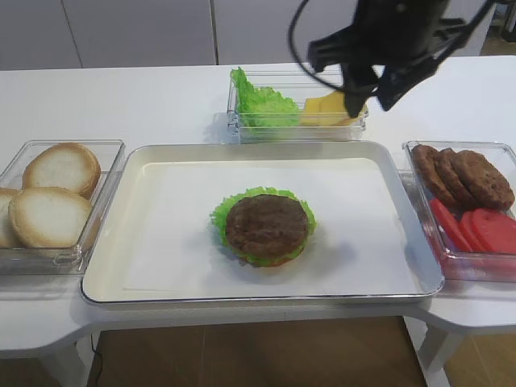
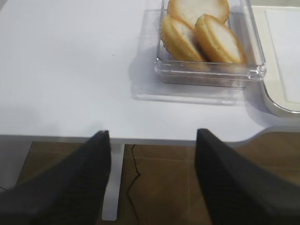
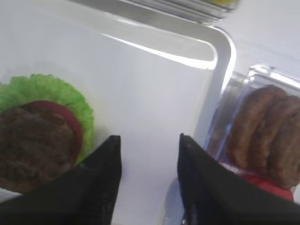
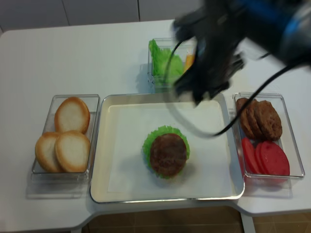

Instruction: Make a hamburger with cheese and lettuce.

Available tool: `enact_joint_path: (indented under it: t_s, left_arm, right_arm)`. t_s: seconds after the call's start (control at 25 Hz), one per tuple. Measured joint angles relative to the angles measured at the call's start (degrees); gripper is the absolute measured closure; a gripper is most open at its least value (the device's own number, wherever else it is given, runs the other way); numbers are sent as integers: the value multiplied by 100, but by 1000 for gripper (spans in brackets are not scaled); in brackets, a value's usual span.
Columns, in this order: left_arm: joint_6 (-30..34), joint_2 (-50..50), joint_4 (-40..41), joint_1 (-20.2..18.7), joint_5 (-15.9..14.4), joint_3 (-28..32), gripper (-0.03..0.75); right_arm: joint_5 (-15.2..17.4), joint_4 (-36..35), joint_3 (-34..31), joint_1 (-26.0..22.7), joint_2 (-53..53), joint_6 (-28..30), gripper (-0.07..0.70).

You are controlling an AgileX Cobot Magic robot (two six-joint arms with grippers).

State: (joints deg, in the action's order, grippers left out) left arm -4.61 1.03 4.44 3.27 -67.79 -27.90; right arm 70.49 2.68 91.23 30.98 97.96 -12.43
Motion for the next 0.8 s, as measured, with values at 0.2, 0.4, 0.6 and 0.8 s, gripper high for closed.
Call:
enact_joint_path:
  t_s: [0.2,0.4,0.6,0.8]
  left_arm:
    - [0,0,0,0,0,0,288]
    - [0,0,0,0,0,0,288]
    - [0,0,0,0,0,0,288]
    - [0,0,0,0,0,0,288]
  right_arm:
    - [40,-847,0,-1387,-395,511,332]
    - [40,-1174,-478,-2533,-908,657,332]
    - [-4,-1182,-1497,-3088,-1744,657,332]
    - [-238,-1128,-2461,-3105,-3068,657,343]
